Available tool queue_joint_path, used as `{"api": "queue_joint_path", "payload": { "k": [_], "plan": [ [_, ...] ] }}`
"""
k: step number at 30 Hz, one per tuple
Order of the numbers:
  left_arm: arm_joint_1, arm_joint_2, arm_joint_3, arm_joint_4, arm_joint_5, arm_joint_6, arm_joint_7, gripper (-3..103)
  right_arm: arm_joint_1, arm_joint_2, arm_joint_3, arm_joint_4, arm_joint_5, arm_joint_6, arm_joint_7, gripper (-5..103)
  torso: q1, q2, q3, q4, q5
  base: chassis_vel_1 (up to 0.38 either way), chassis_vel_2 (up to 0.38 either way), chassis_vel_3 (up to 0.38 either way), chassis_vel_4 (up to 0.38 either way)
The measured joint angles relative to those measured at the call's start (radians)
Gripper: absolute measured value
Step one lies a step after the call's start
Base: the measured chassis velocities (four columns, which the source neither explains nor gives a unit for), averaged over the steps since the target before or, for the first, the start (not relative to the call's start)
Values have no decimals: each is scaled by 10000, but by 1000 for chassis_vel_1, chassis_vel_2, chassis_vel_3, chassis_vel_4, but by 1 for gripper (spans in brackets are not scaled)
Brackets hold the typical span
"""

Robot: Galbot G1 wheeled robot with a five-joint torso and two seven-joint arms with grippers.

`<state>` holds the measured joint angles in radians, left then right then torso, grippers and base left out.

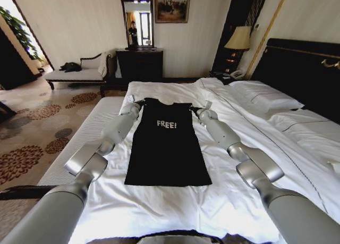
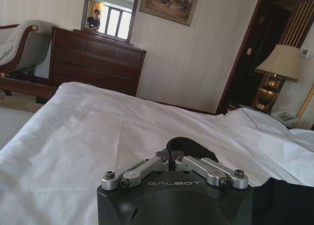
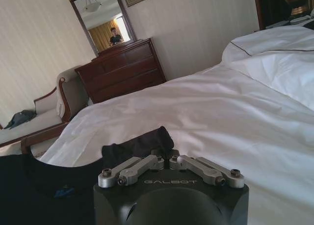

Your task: Fold the clothes on the bed.

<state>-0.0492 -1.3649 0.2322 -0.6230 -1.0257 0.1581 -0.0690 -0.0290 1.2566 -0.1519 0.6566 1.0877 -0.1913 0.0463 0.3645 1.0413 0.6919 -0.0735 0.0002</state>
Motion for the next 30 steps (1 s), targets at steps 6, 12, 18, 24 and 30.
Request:
{"api": "queue_joint_path", "payload": {
  "k": [6,12,18,24,30],
  "plan": [
    [1509,433,-632,-1809,163,-561,-510,0,-1513,-913,618,2439,-299,384,164,0,-1,0,0,9,-3,0,0,0,0],
    [2175,831,-770,-3195,101,-782,-721,0,-2933,-1958,1314,4080,-639,776,301,0,0,0,-2,-9,-2,0,0,0,0],
    [3243,1511,-839,-5012,44,-843,-1276,0,-4361,-2329,1809,5590,-846,978,464,0,-1,1,-1,4,-1,0,0,0,0],
    [4253,2061,-1256,-6311,166,-852,-1695,0,-5231,-2330,2002,6818,-1383,1140,628,0,-3,1,-1,4,-5,0,0,0,0],
    [4564,2438,-1555,-7352,73,-853,-1982,0,-5257,-2291,1995,7067,-1528,1412,817,0,0,1,-1,3,-3,0,0,0,0]
  ]
}}
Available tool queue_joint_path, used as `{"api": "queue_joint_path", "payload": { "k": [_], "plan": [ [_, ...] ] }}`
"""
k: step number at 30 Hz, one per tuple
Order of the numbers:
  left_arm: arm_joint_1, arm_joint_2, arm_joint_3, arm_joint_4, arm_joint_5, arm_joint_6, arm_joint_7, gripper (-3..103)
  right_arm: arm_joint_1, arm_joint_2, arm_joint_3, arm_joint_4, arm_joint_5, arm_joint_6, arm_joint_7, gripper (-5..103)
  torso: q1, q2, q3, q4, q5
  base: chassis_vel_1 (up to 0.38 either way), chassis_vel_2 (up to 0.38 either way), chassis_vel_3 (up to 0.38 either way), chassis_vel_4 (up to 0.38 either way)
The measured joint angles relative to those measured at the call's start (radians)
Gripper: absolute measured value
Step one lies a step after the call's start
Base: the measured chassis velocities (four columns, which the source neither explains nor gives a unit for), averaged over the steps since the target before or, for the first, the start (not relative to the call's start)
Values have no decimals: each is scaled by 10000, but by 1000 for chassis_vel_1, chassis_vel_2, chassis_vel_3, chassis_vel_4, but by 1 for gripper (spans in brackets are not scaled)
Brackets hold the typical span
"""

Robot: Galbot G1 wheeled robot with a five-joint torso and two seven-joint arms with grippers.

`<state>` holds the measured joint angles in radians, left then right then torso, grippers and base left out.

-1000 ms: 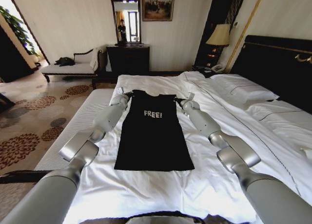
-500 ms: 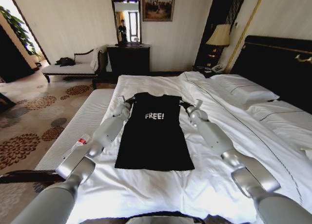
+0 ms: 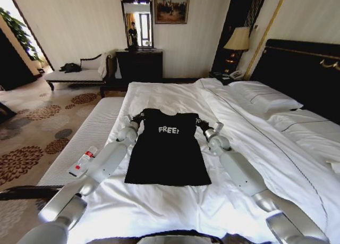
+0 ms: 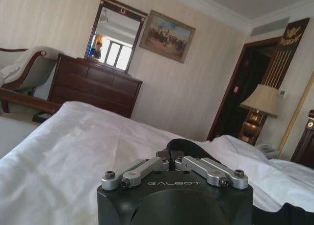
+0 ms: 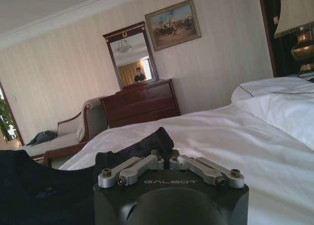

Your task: Fold the clothes on the bed.

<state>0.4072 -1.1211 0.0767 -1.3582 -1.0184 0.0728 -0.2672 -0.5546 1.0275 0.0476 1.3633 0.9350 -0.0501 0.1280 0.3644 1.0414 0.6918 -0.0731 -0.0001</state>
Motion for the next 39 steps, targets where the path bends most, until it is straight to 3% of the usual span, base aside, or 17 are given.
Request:
{"api": "queue_joint_path", "payload": {
  "k": [5,11,21,29,39],
  "plan": [
    [768,566,-331,-1382,12,5,-217,0,114,-132,-193,169,-22,139,25,0,-1,1,1,0,2,0,0,0,0],
    [1569,967,-572,-2133,212,-29,-227,0,-123,-375,-345,487,-244,377,-2,0,-1,0,1,4,1,0,0,0,0],
    [2542,1019,-824,-2920,654,-167,-410,0,-1628,-865,155,1836,-855,642,106,0,0,1,0,-2,2,0,0,0,0],
    [4374,1052,-1598,-4269,1371,-288,-650,0,-3646,-976,732,3502,-1314,719,379,0,-1,1,0,-1,2,0,0,0,0],
    [6396,1255,-2037,-5881,2064,-407,-789,0,-4988,-1144,1196,4745,-1823,944,474,0,-2,1,-1,2,0,0,0,0,0]
  ]
}}
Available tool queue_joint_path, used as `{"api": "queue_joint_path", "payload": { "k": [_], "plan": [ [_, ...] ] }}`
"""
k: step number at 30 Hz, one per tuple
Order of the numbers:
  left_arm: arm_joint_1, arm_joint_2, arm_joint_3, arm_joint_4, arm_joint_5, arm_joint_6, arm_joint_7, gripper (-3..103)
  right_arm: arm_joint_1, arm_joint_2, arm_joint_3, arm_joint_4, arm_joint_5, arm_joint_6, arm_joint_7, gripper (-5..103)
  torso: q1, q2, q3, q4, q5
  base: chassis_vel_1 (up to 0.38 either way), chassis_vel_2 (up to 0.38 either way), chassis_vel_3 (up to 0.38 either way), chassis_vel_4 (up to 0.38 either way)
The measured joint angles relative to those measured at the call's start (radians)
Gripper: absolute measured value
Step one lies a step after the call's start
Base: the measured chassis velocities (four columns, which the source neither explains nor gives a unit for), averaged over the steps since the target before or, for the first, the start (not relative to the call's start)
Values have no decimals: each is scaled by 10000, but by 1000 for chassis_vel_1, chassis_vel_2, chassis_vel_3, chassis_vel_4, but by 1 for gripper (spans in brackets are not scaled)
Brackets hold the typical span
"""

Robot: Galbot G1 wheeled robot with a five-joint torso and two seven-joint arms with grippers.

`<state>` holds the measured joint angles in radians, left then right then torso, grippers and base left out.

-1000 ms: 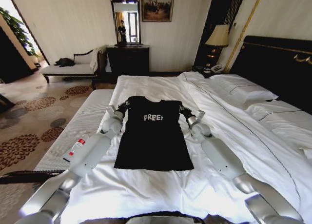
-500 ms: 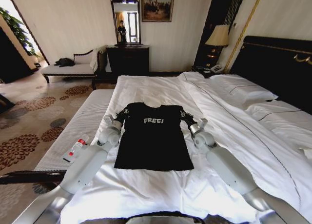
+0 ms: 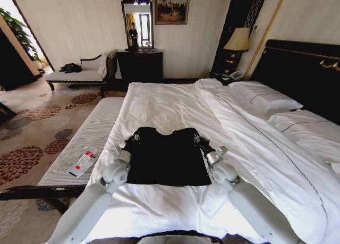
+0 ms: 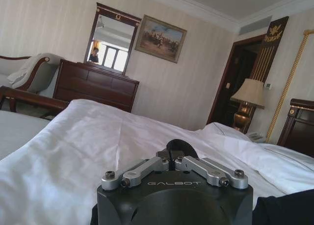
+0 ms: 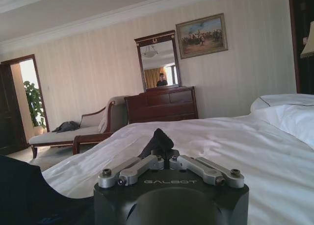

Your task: Fold the clothes on the bed.

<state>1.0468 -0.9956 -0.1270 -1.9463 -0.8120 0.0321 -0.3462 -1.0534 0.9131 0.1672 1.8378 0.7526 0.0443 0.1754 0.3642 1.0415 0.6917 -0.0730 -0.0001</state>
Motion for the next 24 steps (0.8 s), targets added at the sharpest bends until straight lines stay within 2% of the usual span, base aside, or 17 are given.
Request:
{"api": "queue_joint_path", "payload": {
  "k": [12,15,24],
  "plan": [
    [1069,221,-422,-711,336,-48,-159,0,-1529,-35,431,555,-771,459,-210,0,2,-1,1,-2,1,0,0,0,0],
    [1798,254,-642,-885,661,-148,-77,0,-2117,111,630,696,-1093,550,-211,0,2,-2,1,-1,1,0,0,0,0],
    [2678,215,-750,-955,1279,-348,57,0,-3154,241,976,974,-1699,818,-418,0,2,-1,1,-2,1,0,0,0,0]
  ]
}}
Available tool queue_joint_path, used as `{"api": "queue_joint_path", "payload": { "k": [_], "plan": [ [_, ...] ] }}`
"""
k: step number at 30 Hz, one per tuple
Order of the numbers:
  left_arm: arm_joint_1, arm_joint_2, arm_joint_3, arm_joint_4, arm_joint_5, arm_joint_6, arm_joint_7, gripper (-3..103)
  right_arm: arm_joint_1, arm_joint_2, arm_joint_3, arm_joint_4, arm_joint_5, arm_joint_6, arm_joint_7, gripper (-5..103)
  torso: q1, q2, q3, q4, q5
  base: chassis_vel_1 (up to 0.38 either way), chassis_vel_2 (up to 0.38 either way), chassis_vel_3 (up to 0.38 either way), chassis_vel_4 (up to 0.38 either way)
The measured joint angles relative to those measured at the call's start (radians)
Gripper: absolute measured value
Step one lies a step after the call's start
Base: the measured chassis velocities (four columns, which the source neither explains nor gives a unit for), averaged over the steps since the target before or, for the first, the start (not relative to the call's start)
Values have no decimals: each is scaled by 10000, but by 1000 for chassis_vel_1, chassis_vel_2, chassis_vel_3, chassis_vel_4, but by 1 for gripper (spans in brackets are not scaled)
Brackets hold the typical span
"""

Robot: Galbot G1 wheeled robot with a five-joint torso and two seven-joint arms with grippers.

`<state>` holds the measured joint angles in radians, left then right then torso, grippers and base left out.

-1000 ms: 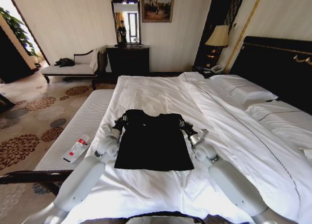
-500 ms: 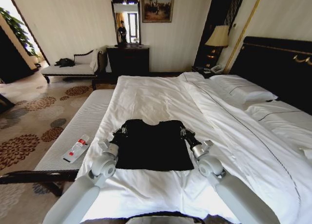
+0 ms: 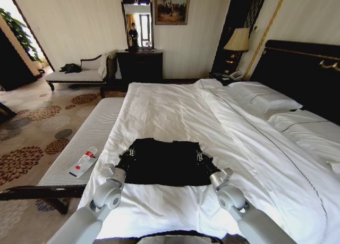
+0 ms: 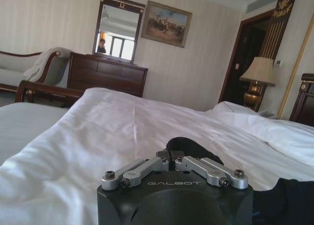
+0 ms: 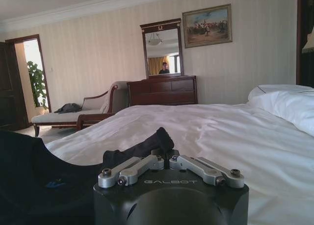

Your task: Fold the clothes on the bed.

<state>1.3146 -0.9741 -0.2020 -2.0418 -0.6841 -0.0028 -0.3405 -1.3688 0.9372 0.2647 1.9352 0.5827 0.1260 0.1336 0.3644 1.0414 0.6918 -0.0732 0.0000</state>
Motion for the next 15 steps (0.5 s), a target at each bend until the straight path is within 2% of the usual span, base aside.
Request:
{"api": "queue_joint_path", "payload": {
  "k": [5,15],
  "plan": [
    [608,-202,58,12,550,-137,104,0,-399,21,198,9,-184,187,-159,0,1,-1,1,0,0,0,0,0,0],
    [1351,-55,-18,-217,1007,-238,176,0,-758,200,221,43,-481,290,-285,0,1,0,1,0,0,0,0,0,0]
  ]
}}
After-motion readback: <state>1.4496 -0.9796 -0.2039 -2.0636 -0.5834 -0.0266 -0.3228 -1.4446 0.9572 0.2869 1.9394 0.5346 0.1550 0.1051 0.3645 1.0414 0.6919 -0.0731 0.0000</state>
